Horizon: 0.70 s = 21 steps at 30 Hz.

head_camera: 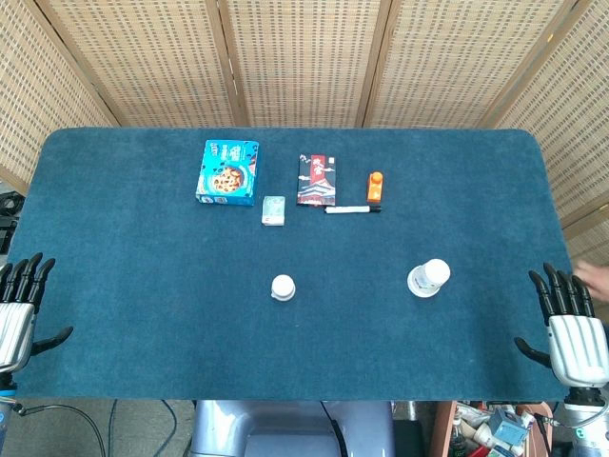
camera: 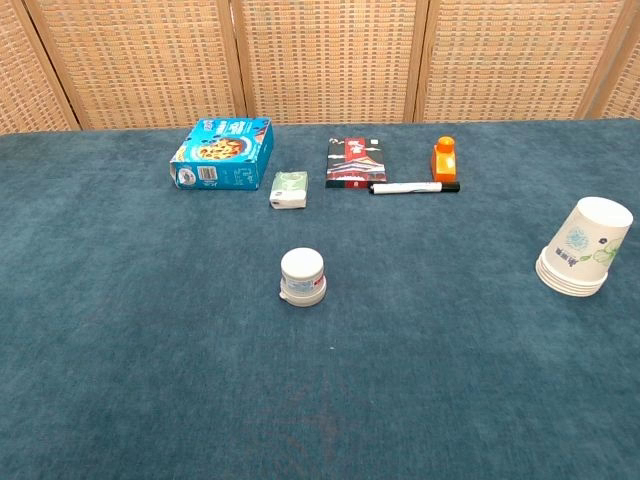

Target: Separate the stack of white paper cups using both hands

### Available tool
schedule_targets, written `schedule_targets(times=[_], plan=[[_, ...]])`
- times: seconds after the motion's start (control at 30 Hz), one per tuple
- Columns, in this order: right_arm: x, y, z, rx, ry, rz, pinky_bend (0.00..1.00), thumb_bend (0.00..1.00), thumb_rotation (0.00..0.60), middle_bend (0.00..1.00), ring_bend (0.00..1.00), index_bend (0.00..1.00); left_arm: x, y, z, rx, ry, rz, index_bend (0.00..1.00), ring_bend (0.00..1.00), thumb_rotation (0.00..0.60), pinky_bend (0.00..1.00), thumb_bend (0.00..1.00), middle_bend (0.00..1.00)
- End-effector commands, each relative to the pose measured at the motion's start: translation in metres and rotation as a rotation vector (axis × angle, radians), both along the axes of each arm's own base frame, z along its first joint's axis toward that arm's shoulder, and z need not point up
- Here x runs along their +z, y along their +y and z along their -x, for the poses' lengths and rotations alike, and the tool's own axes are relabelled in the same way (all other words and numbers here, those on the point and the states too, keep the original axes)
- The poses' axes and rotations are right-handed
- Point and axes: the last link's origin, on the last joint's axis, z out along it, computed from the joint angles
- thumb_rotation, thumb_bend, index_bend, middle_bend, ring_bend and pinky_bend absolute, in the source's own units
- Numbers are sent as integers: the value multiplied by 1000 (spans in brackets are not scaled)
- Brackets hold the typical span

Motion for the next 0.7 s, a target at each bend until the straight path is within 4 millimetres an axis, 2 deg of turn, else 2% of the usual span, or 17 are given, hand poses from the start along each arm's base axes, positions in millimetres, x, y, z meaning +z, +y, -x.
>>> schedule_targets(times=[0.03,0.4,0.5,0.7], plan=[[0,0,0,0,0,-1,0,0,600,0,0,0,0,0,0,1,0,-1,0,0,600,0,122,0],[-6,-4,-4,12,-47,-41,0,0,600,0,0,0,2,1,0,1,-5,-6,0,0,600,0,122,0],[-10,-15,-10,42,-65,-71,0,0,600,0,0,0,1,3,2,9,-4,-5,0,0,600,0,122,0],[-22,-55,-31,115,-49,-168,0,0,600,0,0,1,0,8,4,19,1,-10,0,0,600,0,122,0]])
